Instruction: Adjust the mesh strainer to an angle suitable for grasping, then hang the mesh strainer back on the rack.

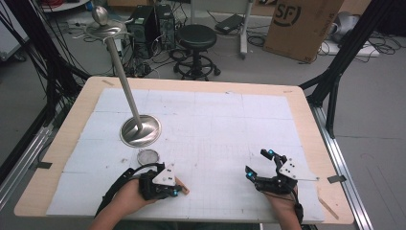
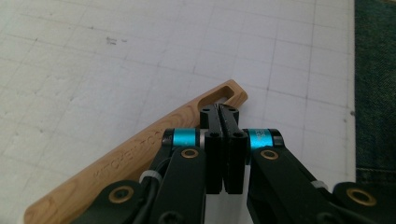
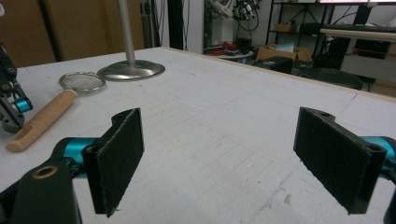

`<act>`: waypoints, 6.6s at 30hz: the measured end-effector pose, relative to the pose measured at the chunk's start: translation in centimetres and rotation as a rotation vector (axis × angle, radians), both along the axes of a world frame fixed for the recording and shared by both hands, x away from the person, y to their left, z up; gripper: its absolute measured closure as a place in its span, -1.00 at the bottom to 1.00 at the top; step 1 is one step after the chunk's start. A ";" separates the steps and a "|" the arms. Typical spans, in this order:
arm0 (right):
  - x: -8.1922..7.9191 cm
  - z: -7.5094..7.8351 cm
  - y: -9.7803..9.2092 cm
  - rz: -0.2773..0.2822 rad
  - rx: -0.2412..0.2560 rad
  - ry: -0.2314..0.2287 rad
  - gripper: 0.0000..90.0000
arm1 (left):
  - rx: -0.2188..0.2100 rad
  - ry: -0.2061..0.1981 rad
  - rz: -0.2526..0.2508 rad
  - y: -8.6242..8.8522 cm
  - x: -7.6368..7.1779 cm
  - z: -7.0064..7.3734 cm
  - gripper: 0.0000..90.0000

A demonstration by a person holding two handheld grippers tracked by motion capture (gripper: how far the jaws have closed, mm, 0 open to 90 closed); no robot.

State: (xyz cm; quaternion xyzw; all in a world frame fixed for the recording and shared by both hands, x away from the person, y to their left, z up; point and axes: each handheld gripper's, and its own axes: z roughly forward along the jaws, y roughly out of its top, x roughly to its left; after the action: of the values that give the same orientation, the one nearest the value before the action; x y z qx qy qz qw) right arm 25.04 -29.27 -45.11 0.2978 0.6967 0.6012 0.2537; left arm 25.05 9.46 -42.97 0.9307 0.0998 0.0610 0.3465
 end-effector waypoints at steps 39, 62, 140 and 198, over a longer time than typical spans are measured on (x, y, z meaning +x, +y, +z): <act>0.0 0.0 0.0 -0.005 -0.001 -0.002 -0.66 | -0.285 -0.061 0.247 6.1 2.7 3.7 0.27; 0.0 0.0 0.0 -0.003 0.003 0.001 -0.66 | -0.230 -0.108 0.290 6.7 3.5 5.0 -0.33; -0.1 0.0 -0.1 0.001 0.006 -0.012 -0.66 | 0.305 0.093 0.087 1.6 7.4 1.5 0.17; -0.1 0.0 -0.1 -0.001 0.005 -0.012 -0.66 | -0.254 -0.101 0.143 7.3 3.5 7.0 0.54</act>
State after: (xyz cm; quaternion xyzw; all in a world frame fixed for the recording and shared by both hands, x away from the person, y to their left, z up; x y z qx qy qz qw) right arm 24.98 -29.34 -45.15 0.2952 0.6935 0.6046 0.2576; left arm 28.51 16.76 -35.97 0.8658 0.1551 0.1189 0.4606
